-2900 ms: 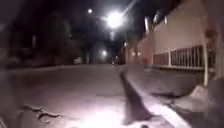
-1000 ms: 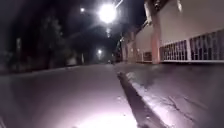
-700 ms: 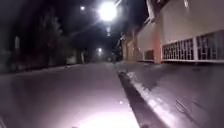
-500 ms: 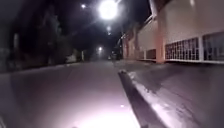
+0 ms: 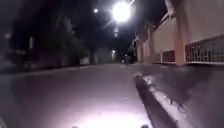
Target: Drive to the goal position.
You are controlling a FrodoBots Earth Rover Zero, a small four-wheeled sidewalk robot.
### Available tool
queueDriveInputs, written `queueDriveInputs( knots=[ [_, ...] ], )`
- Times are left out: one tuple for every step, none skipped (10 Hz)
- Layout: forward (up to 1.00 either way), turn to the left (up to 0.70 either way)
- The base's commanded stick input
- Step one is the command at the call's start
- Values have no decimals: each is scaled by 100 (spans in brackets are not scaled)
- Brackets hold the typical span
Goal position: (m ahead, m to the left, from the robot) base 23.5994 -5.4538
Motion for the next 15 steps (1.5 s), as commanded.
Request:
queueDriveInputs(
  knots=[
    [70, 0],
    [70, 0],
    [70, 0],
    [70, 0],
    [70, 0],
    [70, -6],
    [70, -35],
    [70, -2],
    [70, -23],
    [70, -34],
    [70, -11],
    [70, 0],
    [70, 0],
    [70, 0],
    [70, 0]
  ],
)
